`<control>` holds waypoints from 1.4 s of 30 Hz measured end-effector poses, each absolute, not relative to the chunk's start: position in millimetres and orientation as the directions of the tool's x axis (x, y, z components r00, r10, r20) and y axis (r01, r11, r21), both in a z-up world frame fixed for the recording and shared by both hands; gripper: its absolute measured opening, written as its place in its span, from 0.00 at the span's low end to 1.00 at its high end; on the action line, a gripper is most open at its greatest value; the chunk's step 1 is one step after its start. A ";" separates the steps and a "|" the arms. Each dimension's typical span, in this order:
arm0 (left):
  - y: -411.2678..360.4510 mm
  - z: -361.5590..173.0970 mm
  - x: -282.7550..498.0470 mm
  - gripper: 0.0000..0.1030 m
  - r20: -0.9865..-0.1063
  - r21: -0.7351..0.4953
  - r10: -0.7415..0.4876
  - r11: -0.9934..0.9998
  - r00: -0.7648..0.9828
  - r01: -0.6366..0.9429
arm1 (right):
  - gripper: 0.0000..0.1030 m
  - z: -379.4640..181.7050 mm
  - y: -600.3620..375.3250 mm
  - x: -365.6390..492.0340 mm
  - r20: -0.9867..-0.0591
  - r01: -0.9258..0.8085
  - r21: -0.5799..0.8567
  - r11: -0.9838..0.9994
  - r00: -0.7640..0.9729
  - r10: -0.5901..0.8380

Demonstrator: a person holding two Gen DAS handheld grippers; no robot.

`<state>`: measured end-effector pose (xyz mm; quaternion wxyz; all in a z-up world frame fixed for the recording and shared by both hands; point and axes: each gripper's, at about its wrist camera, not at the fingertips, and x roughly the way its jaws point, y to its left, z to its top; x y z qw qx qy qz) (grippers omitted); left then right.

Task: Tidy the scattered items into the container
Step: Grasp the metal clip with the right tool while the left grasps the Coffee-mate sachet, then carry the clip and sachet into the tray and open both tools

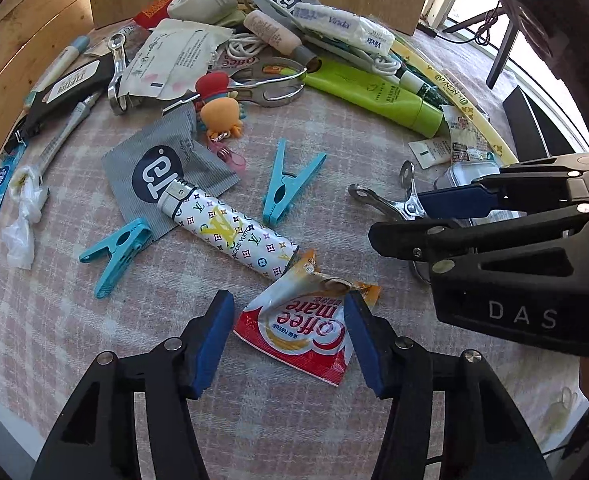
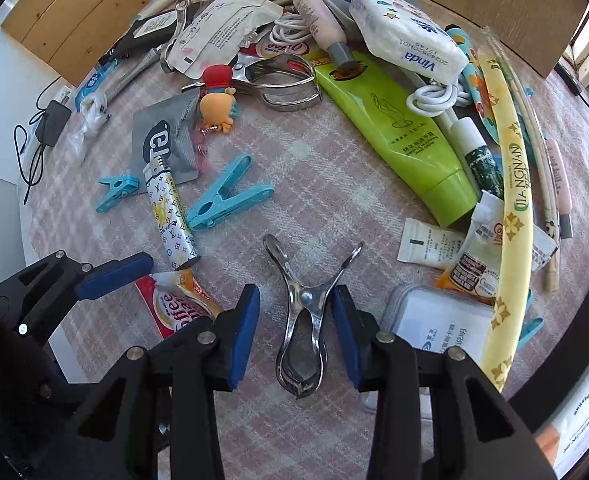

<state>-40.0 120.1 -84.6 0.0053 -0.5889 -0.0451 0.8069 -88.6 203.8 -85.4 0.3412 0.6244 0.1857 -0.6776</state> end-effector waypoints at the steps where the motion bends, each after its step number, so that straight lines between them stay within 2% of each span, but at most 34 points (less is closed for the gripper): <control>1: 121.7 -84.8 -39.5 0.51 -0.949 -0.078 0.062 -0.996 -0.308 0.039 | 0.35 -85.3 203.1 -89.1 -0.974 0.693 0.171 -0.701 0.011 -0.227; 2: 122.7 -84.7 -38.8 0.50 -0.948 -0.082 0.067 -0.996 -0.311 0.036 | 0.33 -85.1 202.3 -89.2 -0.976 0.695 0.161 -0.701 0.006 -0.219; 4: 124.1 -83.6 -37.0 0.39 -0.945 -0.092 0.078 -0.995 -0.317 0.030 | 0.23 -84.6 201.1 -88.9 -0.981 0.701 0.122 -0.703 -0.023 -0.193; 5: 124.4 -83.1 -36.0 0.25 -0.945 -0.097 0.083 -0.995 -0.317 0.029 | 0.21 -84.6 195.2 -88.2 -0.982 0.705 0.116 -0.700 -0.026 -0.188; 6: 123.8 -82.9 -35.1 0.15 -0.944 -0.109 0.095 -0.994 -0.316 0.027 | 0.20 -84.3 195.7 -89.0 -0.981 0.704 0.117 -0.700 -0.026 -0.190; 9: 121.9 -84.1 -31.8 0.09 -0.939 -0.135 0.118 -0.990 -0.322 0.032 | 0.18 -83.7 199.1 -90.5 -0.979 0.689 0.133 -0.712 -0.020 -0.203; 17: 114.0 -72.0 -16.3 0.07 -0.918 -0.195 0.156 -0.978 -0.365 0.072 | 0.18 -71.8 219.5 -86.1 -0.966 0.666 0.179 -0.724 -0.021 -0.258; 27: 122.2 -7.2 -33.4 0.07 -0.869 -0.238 0.199 -0.971 -0.452 0.030 | 0.18 -5.7 282.7 -95.5 -0.915 0.594 0.264 -0.760 -0.096 -0.392; 34: 198.8 18.5 -73.2 0.07 -0.841 -0.251 0.275 -0.961 -0.465 -0.115 | 0.18 28.3 383.4 -123.4 -0.892 0.450 0.238 -0.861 -0.250 -0.377; 42: 320.5 39.3 -104.8 0.07 -0.816 -0.269 0.386 -0.913 -0.430 -0.307 | 0.18 45.3 532.8 -131.1 -0.890 0.188 0.171 -0.967 -0.392 -0.233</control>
